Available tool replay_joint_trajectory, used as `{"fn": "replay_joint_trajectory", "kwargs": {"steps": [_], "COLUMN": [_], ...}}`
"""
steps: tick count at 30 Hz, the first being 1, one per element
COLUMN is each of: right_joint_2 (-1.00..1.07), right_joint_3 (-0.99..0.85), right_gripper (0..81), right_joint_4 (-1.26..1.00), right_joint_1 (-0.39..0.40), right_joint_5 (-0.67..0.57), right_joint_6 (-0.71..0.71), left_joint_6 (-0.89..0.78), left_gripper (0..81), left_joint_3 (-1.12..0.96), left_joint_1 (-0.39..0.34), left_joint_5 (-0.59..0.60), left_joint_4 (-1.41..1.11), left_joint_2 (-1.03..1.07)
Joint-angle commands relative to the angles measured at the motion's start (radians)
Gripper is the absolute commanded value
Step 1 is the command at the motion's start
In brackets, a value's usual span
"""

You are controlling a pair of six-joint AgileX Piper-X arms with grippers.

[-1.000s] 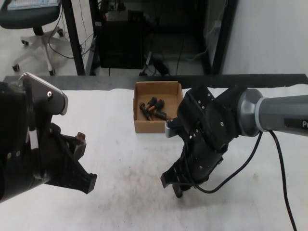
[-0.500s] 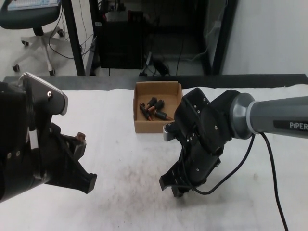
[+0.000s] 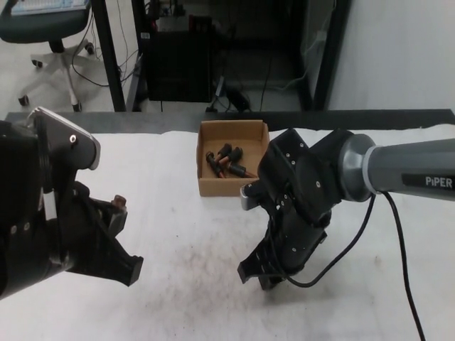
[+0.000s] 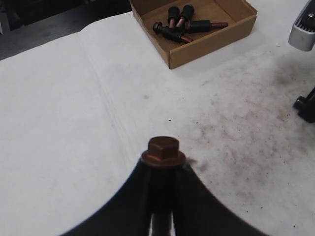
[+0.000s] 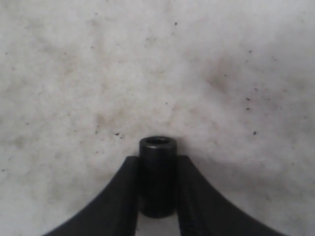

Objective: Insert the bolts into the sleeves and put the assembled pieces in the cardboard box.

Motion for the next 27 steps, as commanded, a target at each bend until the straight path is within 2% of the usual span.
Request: {"fn": "replay_joint_trajectory", "kwargs": {"steps": [1,6,11,15,20,23,27], "right_joint_2": [-0.025,-0.227,-0.426,-0.527,-0.584,-0.594,-0.594], "right_joint_3": [0.015,0.015,0.024,0.031,0.089,0.148,0.2], "right_gripper": [0.9,0.9,0.9,0.9,0.9,0.9,0.9], "right_joint_4": [0.063,-0.037,-0.236,-0.352,-0.453,-0.511,-0.58], "right_joint_1": [0.001,-0.009,-0.036,-0.075,-0.096,-0.094,-0.077], "right_joint_5": [-0.017,-0.129,-0.184,-0.335,-0.604,-0.685,-0.78], "right_joint_6": [-0.009,0.009,0.006,0.004,0.001,0.005,0.033], "left_joint_6": [-0.021,-0.106,-0.154,-0.184,-0.48,-0.622,-0.73], "left_gripper": [0.3,0.3,0.3,0.3,0.3,0.3,0.3], "left_joint_3": [-0.008,-0.011,-0.011,-0.011,-0.028,-0.03,-0.03], "left_joint_1": [0.002,0.002,0.002,0.002,0.018,0.032,0.033], "left_joint_5": [0.007,0.059,0.267,0.381,0.474,0.572,0.658], "left_joint_4": [-0.027,-0.212,-0.608,-0.876,-1.043,-1.177,-1.376], "left_joint_2": [-0.008,-0.028,-0.014,0.041,0.14,0.203,0.274]}}
